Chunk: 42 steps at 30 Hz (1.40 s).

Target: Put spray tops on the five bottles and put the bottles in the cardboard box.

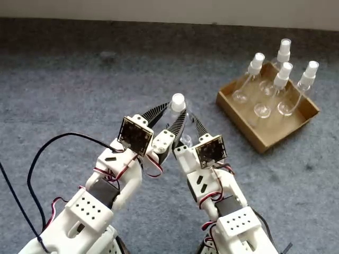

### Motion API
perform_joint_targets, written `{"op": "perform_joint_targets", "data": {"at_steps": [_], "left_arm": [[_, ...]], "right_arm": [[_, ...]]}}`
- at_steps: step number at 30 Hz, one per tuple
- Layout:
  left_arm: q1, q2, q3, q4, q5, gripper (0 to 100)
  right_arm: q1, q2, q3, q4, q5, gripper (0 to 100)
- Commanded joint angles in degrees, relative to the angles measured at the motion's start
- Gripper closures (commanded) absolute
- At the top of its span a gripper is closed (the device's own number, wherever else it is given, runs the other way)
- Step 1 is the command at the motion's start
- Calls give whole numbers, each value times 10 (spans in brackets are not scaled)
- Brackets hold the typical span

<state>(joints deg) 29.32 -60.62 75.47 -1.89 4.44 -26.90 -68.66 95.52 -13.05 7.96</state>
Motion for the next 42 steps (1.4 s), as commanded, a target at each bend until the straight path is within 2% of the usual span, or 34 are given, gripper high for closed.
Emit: {"op": "perform_joint_targets", "data": {"at_steps": [1,12,16,18,29,36,42], "left_arm": [[-11,-7,-18,5,6,966],[-10,-7,-13,5,4,957],[-10,-7,-12,5,-40,861],[-11,-7,-11,5,-40,825],[-14,-7,-10,5,-36,819],[-42,-7,-8,6,-36,822],[-41,-41,-19,69,-36,822]], "right_arm": [[-3,-12,102,-15,4,990],[-3,-12,102,-15,4,990],[-3,-11,102,-15,4,990],[-3,-11,102,-15,4,990],[-3,-10,102,-15,4,990],[-3,-10,102,-15,4,990],[-3,-10,102,-15,4,990]]}}
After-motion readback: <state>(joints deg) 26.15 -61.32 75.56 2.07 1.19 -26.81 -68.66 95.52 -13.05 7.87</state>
